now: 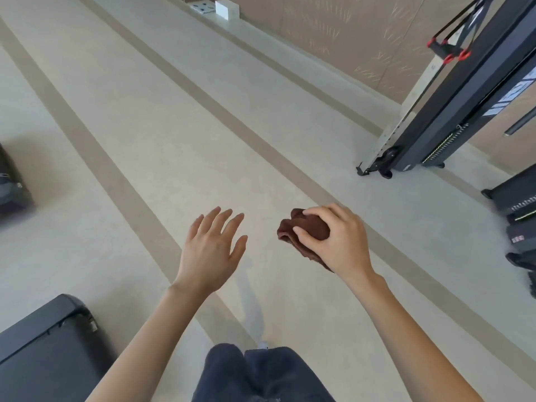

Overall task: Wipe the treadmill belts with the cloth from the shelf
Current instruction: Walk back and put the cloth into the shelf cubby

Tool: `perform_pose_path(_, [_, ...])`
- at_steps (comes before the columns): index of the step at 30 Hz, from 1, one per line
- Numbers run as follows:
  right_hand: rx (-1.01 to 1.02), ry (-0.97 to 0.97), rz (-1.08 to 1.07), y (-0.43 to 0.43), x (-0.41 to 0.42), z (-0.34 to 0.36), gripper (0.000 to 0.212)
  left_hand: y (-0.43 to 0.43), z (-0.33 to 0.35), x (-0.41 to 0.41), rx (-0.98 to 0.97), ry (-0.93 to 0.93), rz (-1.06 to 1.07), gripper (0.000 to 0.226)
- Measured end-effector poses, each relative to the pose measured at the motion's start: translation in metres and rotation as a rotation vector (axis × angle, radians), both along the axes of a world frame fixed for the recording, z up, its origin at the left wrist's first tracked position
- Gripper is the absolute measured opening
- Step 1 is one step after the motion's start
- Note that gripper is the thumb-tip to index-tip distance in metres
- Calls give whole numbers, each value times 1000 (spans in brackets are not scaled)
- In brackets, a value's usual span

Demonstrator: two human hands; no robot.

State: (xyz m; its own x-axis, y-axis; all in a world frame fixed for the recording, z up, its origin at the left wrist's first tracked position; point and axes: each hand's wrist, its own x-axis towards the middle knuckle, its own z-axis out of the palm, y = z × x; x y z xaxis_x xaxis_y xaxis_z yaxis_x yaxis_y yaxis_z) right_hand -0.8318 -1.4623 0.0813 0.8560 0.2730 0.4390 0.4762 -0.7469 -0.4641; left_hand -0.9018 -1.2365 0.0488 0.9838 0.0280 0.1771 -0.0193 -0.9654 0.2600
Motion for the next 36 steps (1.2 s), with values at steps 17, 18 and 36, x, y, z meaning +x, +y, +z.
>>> perform_pose_path(17, [6,71,50,145,229,-19,36,156,-15,217,31,122,91,55])
perform_pose_path(18, [2,63,39,159,244,-16,36,170,-12,233,38,108,89,55])
perform_pose_path(36, [-65,171,186,336,427,-65,35,333,-39,398,72,242,152,54])
